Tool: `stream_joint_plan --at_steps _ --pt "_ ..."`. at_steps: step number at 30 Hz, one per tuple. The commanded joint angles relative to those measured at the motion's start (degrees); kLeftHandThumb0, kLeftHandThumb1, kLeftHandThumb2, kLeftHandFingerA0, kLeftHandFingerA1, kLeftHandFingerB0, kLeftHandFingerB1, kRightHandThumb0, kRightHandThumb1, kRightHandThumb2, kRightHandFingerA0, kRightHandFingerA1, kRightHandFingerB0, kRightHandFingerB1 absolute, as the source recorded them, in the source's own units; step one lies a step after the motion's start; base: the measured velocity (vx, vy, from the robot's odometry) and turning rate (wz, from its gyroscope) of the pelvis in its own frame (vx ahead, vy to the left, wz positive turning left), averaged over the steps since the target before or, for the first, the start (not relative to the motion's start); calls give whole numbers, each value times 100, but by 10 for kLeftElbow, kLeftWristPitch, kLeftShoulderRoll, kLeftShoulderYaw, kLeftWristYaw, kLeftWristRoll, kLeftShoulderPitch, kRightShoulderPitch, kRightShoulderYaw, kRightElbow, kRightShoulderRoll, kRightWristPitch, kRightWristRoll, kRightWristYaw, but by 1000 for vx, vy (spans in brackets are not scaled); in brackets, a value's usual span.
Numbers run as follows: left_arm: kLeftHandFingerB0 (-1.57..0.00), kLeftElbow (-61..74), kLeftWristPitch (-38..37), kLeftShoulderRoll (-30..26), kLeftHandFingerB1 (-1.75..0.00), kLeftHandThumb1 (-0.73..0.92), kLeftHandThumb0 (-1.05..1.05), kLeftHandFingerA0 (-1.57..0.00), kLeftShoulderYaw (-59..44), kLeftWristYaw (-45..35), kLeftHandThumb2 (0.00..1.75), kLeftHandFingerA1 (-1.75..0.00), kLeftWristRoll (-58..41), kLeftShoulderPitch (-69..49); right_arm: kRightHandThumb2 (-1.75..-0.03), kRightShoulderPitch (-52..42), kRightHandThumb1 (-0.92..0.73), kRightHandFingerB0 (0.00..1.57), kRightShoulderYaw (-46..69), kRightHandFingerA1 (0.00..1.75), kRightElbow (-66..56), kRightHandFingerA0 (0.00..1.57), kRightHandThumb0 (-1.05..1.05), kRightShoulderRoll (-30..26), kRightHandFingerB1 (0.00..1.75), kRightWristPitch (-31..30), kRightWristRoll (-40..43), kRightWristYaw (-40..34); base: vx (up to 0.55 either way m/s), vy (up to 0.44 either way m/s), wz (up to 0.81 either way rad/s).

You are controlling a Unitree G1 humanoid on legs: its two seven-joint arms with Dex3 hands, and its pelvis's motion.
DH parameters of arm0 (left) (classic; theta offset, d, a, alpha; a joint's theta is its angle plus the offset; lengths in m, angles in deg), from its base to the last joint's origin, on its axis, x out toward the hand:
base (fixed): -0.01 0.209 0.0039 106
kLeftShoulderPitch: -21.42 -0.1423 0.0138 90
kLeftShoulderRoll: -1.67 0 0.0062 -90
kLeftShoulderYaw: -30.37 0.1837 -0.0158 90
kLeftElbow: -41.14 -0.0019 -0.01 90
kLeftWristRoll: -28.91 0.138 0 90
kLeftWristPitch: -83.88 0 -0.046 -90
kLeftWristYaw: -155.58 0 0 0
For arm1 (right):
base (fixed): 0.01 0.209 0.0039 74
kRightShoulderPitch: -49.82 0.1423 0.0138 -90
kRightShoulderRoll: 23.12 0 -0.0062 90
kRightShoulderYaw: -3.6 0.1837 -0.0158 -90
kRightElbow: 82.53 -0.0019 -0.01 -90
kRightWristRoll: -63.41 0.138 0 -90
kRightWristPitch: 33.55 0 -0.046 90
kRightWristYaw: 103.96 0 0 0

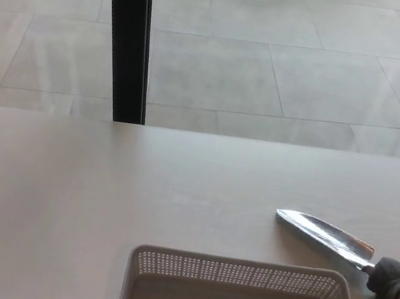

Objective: A garden tool is kept on the righthand side and a container is kept on the lefthand side on a desk infront of the robot. the robot uses its right hand to pick up the garden tool and makes a scooping motion inside the container

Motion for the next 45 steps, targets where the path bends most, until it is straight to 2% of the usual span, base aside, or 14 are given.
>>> stream_joint_plan --at_steps 1,2,3,4,6,7,8,16,32,33,35,42,43,45 --pt "-45 3 7 -8 -52 72 -43 -65 5 4 61 -71 4 -1 -64 -19 -70 48 -48 144 -61 81 -52 -60 47 -21 -24 98 0 0 0" --pt "-45 3 7 -8 -52 72 -43 -65 5 4 61 -71 3 -1 -64 -20 -70 48 -51 144 -63 81 -52 -62 47 -23 -22 99 0 0 0" --pt "-47 3 5 -7 -53 70 -42 -66 4 5 61 -74 2 0 -95 -26 -59 7 -69 62 -99 25 -78 -81 40 -59 -37 147 0 0 0" --pt "-47 -1 0 -6 -53 71 -41 -64 1 3 61 -72 -1 0 -100 -30 -37 0 -82 53 -129 3 -39 -94 50 -92 -47 189 0 0 0" --pt "-47 -3 4 -7 -53 71 -41 -64 -2 3 61 -72 -4 2 -100 -31 -37 0 -88 53 -142 3 -39 -100 50 -103 -48 200 0 0 0" --pt "-45 0 7 -7 -54 69 -42 -63 -5 1 59 -71 -8 1 -63 -33 -73 11 -89 48 -150 8 -85 -104 24 -106 -47 205 0 0 0" --pt "-45 2 9 -7 -53 70 -42 -63 -2 3 60 -71 -4 1 -99 -38 -56 6 -88 36 -171 3 -82 -112 26 -115 -48 218 0 0 0" --pt "-45 0 7 -10 -52 73 -43 -63 9 0 61 -69 7 0 -77 -57 -44 0 -98 0 -230 0 -95 -159 2 -167 -52 290 0 0 0" --pt "-45 -2 9 -6 -53 70 -44 -63 3 6 61 -72 0 0 -74 -86 -58 0 -56 0 -244 0 -96 -208 0 -186 -8 328 0 0 0" --pt "-42 -1 2 -5 -51 73 -44 -60 4 -2 61 -69 0 -3 -62 -93 -71 0 -29 0 -240 0 -99 -211 0 -193 7 324 0 0 0" --pt "-43 -2 7 -5 -52 73 -45 -62 5 1 61 -69 1 -1 -104 -105 -61 0 20 30 -231 0 -104 -204 0 -187 35 311 0 0 0" --pt "-41 -1 8 -6 -54 72 -42 -61 3 -2 61 -72 -1 0 -74 -149 -69 0 287 0 -220 0 -100 -155 24 -204 179 298 0 0 0" --pt "-43 4 16 -6 -53 70 -44 -62 3 7 60 -71 -1 2 -108 -160 -64 0 344 31 -192 0 -105 -149 24 -207 201 286 0 0 0" --pt "-41 3 18 -8 -50 72 -42 -58 3 3 61 -68 -2 5 -107 -166 -66 5 417 33 -135 0 -104 -126 21 -164 254 270 0 0 0"
